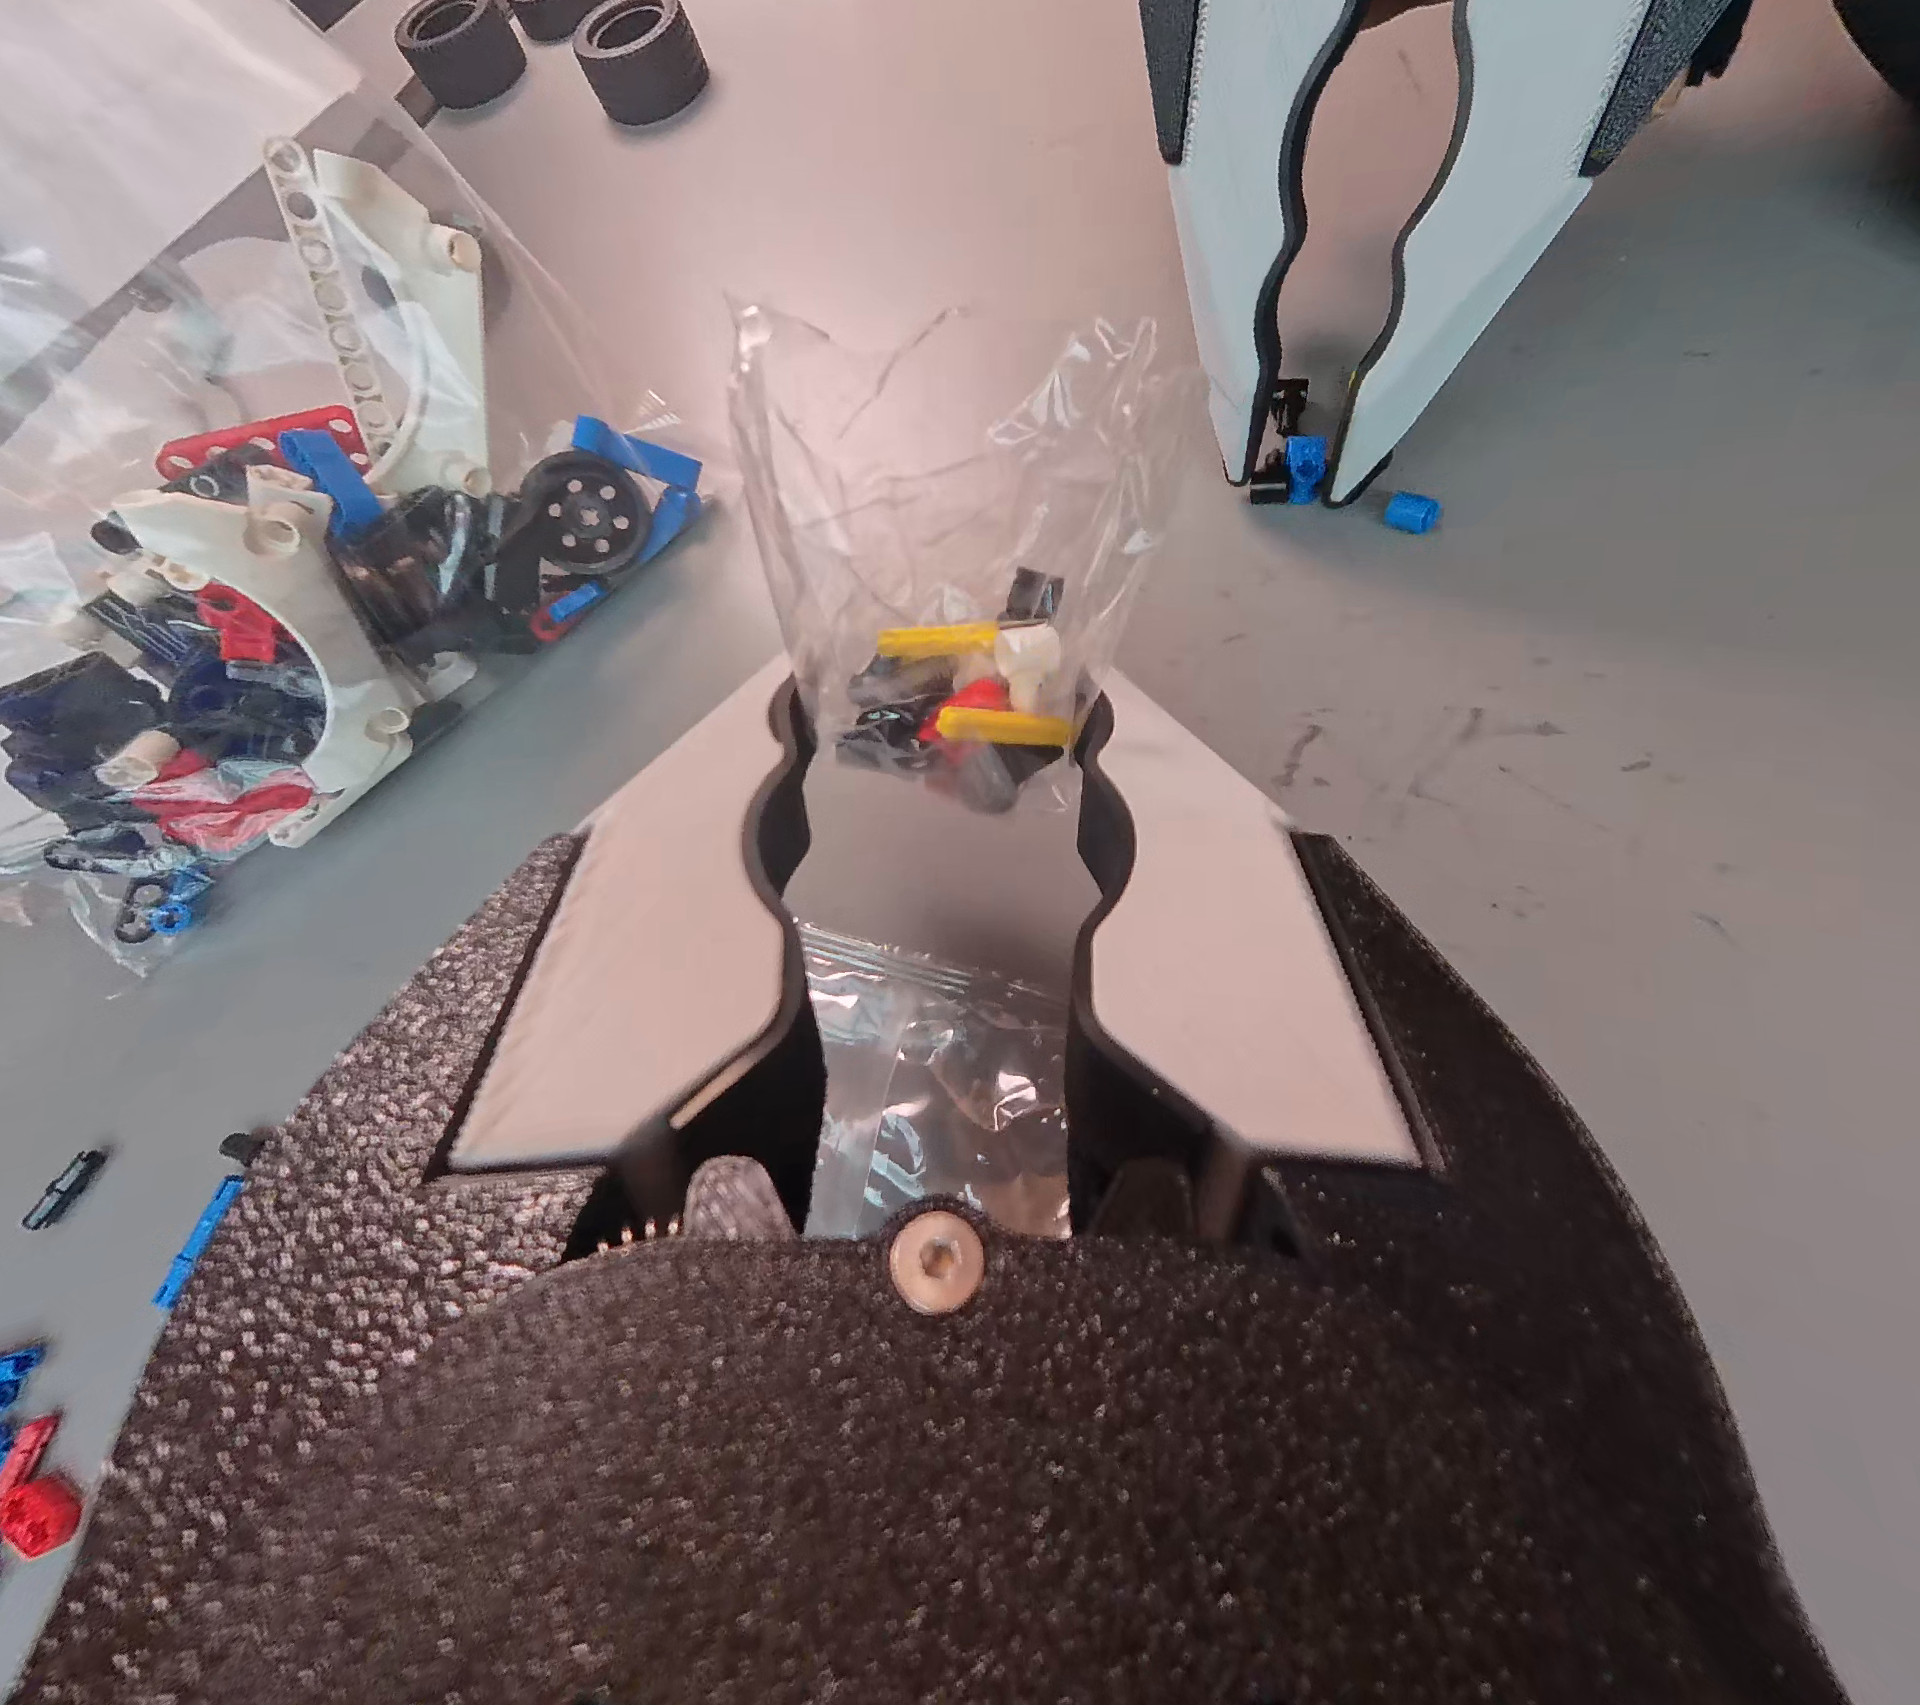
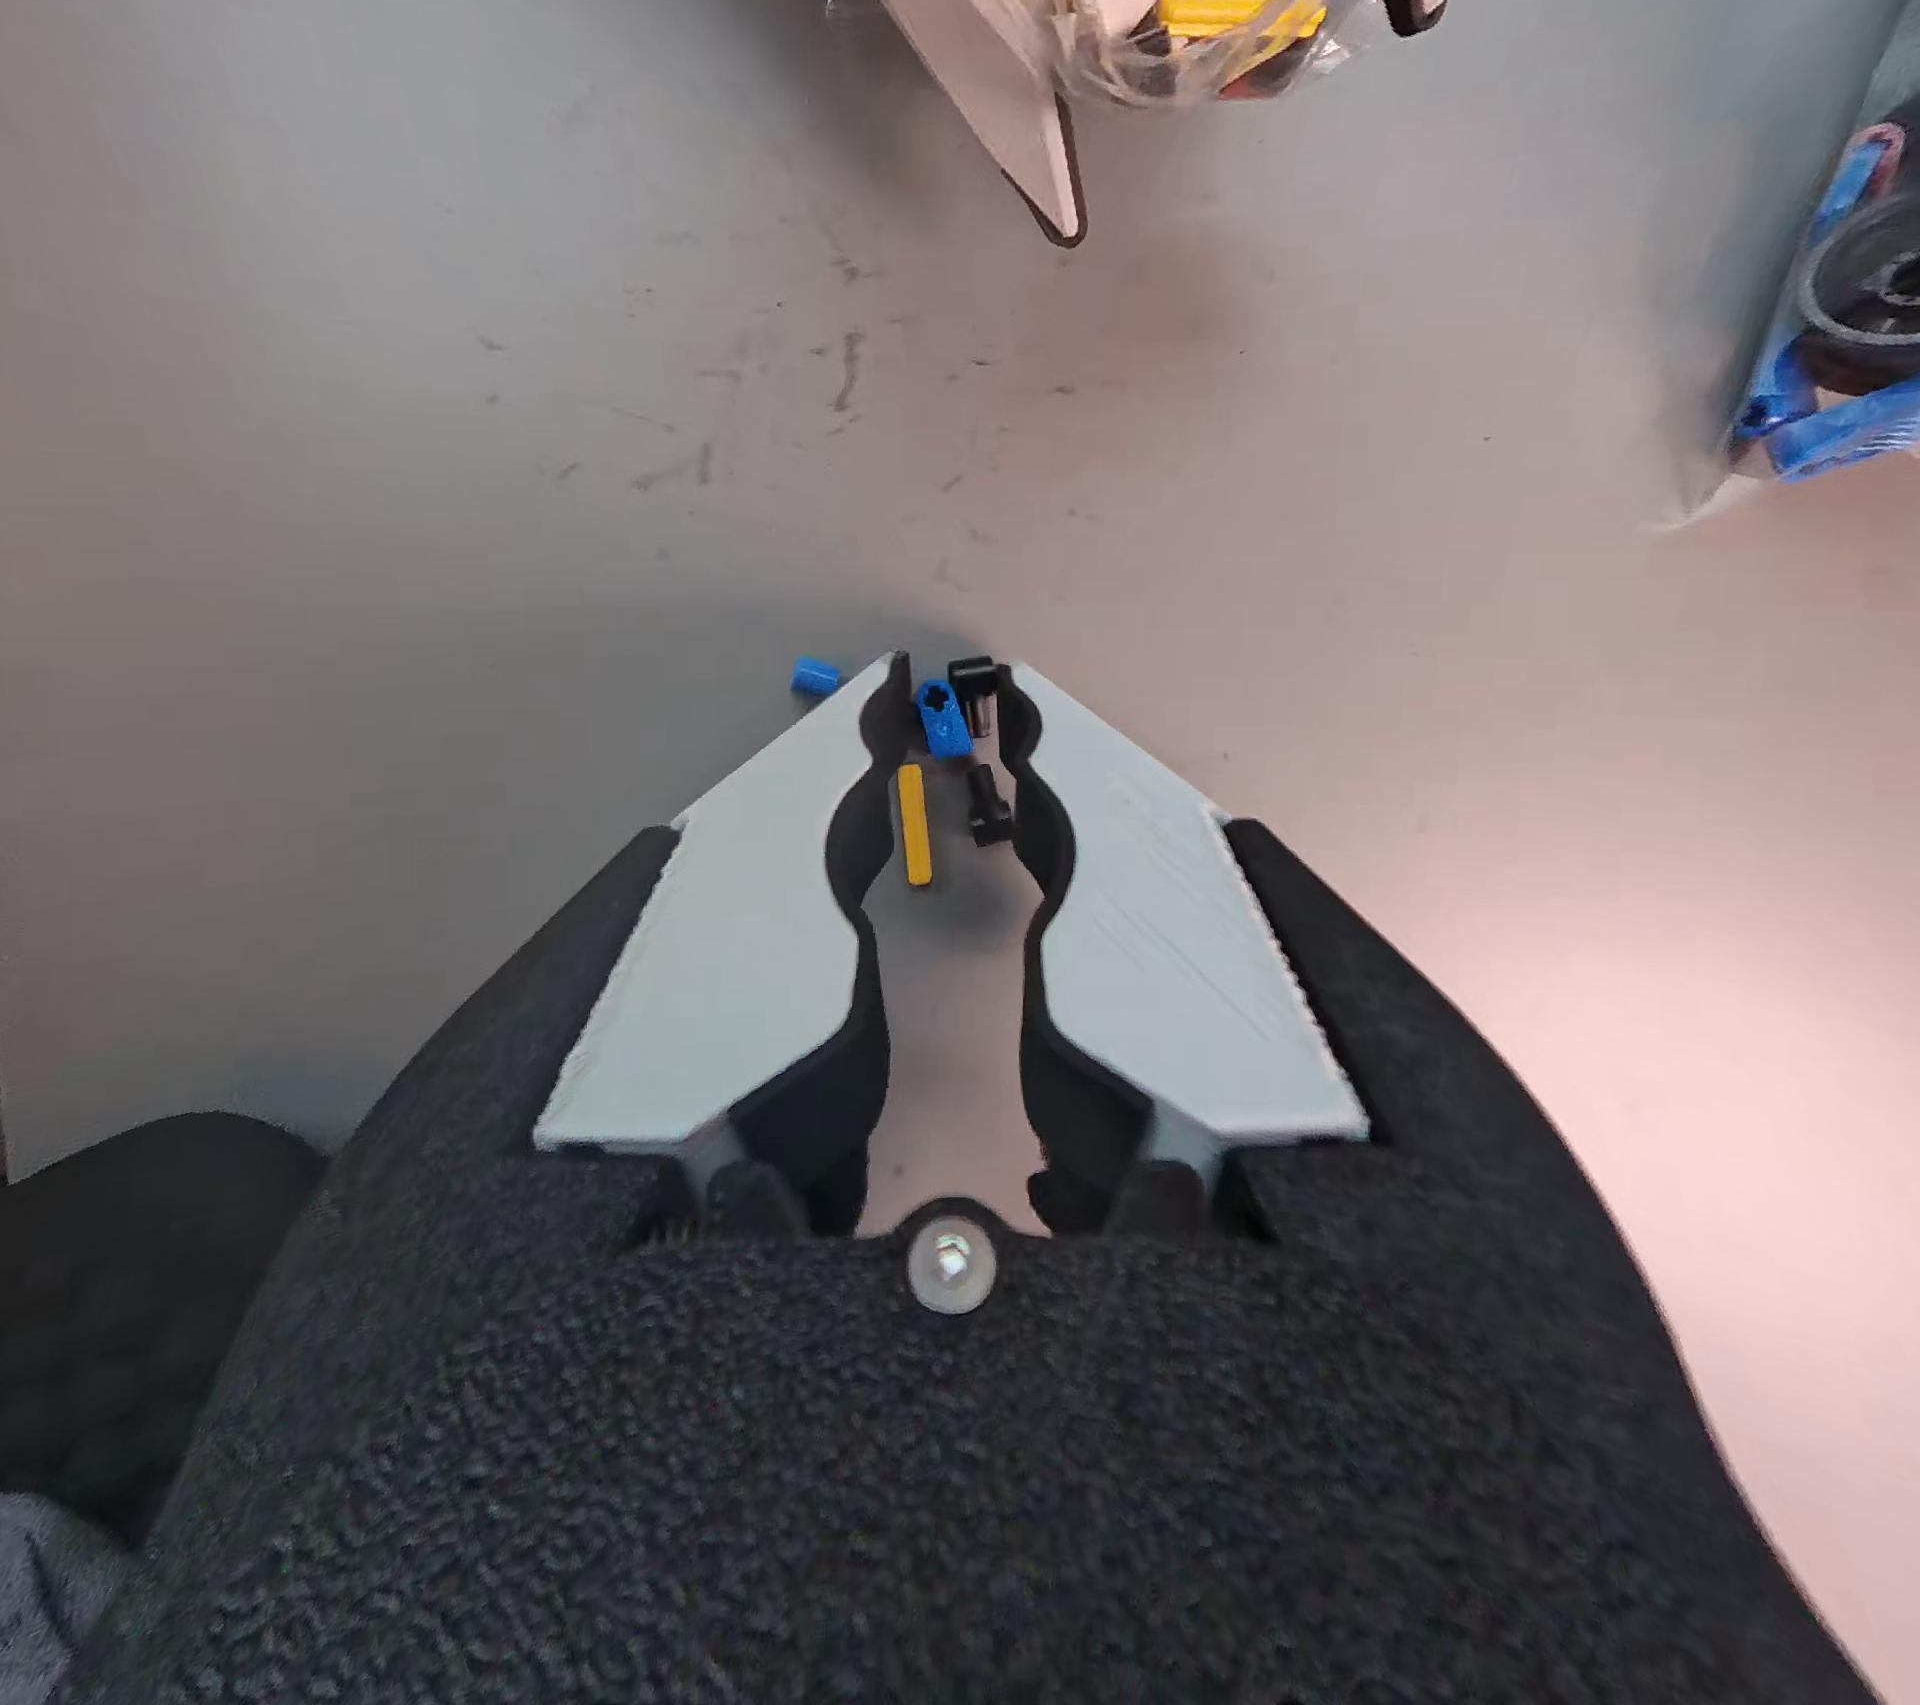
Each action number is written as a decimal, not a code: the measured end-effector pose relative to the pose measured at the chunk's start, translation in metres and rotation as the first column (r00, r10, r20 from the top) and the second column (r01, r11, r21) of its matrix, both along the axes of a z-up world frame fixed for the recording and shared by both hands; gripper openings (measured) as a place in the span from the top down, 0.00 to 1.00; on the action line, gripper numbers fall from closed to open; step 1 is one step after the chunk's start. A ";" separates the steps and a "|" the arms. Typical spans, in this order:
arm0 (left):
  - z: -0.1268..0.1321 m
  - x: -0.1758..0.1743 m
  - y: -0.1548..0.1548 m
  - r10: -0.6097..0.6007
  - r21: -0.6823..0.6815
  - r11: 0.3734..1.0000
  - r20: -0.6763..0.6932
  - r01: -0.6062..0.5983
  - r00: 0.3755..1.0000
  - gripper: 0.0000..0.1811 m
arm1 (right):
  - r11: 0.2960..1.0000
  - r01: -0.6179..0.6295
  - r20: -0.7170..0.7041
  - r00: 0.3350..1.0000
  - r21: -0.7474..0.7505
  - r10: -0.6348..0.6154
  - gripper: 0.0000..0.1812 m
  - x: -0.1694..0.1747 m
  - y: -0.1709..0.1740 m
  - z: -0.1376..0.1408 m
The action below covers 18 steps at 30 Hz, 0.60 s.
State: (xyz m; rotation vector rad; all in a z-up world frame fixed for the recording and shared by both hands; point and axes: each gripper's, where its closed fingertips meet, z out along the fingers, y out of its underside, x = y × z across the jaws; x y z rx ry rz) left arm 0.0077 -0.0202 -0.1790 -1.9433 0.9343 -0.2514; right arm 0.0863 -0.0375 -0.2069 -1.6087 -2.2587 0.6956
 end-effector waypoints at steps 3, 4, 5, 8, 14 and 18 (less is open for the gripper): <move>0.000 0.000 0.000 -0.002 -0.001 1.000 -0.002 0.002 1.000 0.73 | 1.000 -0.001 0.009 1.000 0.004 0.001 0.94 0.000 0.000 -0.002; 0.000 0.000 0.000 -0.002 -0.001 1.000 -0.002 0.002 1.000 0.73 | 1.000 -0.004 0.012 1.000 0.012 0.004 0.94 0.000 0.000 -0.003; 0.000 0.000 0.000 -0.002 -0.001 1.000 -0.002 0.002 1.000 0.73 | 1.000 -0.006 0.012 1.000 0.014 0.006 0.94 0.001 0.000 -0.003; -0.001 0.000 0.000 -0.003 -0.003 1.000 -0.004 0.003 1.000 0.73 | 1.000 -0.004 0.009 1.000 0.009 0.004 0.95 0.001 0.000 -0.003; -0.003 0.001 -0.001 -0.008 -0.004 1.000 -0.015 0.008 1.000 0.73 | 1.000 -0.008 -0.083 0.996 -0.016 0.007 0.95 -0.009 0.000 0.010; -0.009 0.002 -0.003 -0.018 -0.020 1.000 -0.049 0.017 0.999 0.73 | 0.994 -0.049 -0.380 0.925 -0.095 0.009 0.95 -0.033 -0.013 0.069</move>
